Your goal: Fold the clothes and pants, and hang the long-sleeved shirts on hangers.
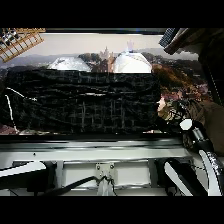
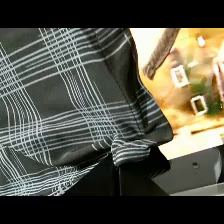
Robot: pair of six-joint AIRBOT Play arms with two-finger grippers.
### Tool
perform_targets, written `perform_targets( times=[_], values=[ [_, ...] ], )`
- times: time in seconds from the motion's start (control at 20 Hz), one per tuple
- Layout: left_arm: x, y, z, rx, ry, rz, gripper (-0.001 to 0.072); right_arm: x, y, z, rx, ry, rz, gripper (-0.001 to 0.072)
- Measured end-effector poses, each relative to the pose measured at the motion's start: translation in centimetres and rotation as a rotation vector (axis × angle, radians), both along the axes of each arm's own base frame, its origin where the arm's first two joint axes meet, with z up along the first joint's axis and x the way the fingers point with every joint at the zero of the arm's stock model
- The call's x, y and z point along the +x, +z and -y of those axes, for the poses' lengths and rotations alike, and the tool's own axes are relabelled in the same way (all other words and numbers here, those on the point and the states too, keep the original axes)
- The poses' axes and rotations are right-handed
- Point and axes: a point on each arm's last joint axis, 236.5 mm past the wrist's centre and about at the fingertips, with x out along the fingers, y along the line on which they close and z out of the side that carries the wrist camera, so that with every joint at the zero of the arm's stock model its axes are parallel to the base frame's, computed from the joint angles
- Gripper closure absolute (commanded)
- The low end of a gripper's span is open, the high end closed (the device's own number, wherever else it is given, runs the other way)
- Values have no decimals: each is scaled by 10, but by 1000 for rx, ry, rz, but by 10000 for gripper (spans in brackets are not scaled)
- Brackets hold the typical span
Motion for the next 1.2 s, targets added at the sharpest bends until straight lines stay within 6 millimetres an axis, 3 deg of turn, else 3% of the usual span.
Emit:
perform_targets(
  times=[0.1, 0.3, 0.4, 0.55, 0.8, 0.9, 1.2],
  values=[
    [6, -7, -4, 12, -5, 12, 695, -1, 0, -2, 9, -2, -5, 696],
    [11, -11, -7, 24, -10, 25, 698, 0, 4, -4, 21, -5, -1, 696],
    [12, -4, -7, 32, -11, 34, 699, 4, 13, -3, 15, 7, 13, 697],
    [12, 23, -5, 62, -15, 62, 700, 10, 40, 2, -23, 47, 53, 698],
    [18, 85, -5, 165, -68, 122, 700, 15, 97, 20, -137, 110, 132, 700],
    [16, 103, -4, 190, -88, 120, 700, 9, 107, 27, -182, 135, 128, 700],
    [6, 128, 2, 233, -122, 88, 700, -1, 124, 40, -270, 195, 147, 700]
  ],
)
